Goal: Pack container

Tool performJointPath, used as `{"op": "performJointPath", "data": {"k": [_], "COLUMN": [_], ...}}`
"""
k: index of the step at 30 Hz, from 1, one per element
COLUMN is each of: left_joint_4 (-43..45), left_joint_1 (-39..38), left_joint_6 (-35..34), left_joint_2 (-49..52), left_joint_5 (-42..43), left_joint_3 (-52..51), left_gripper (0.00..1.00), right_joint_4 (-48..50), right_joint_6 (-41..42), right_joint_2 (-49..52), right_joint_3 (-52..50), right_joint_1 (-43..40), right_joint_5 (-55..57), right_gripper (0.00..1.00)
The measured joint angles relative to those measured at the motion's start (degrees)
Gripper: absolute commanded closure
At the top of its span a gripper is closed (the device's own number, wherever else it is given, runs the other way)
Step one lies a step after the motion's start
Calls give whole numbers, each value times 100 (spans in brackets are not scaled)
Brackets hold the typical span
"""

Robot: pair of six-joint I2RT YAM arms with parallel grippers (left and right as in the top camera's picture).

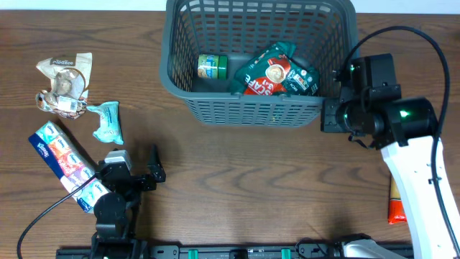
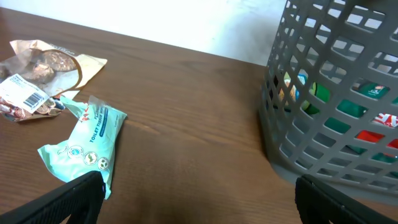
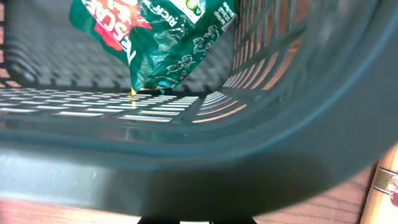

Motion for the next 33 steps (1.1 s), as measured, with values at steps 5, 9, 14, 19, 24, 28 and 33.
{"op": "performJointPath", "data": {"k": [5,9,14,19,24,28,33], "left_joint_4": [0,0,0,0,0,0,0], "left_joint_1": [0,0,0,0,0,0,0], "left_joint_6": [0,0,0,0,0,0,0], "left_joint_2": [0,0,0,0,0,0,0], "left_joint_5": [0,0,0,0,0,0,0], "left_joint_3": [0,0,0,0,0,0,0], "left_gripper": [2,2,2,1,1,2,1], "right_joint_4": [94,114,52,-494,-586,-590,-553], "right_joint_6": [37,39,39,59,63,72,92], "right_joint_2": [188,238,238,236,144,-83,-461], "right_joint_3": [0,-2,-2,-9,-11,-11,-15], "right_joint_1": [0,0,0,0,0,0,0], "right_joint_5": [44,46,46,46,46,46,76], "right_gripper": [99,99,99,94,92,81,13]}}
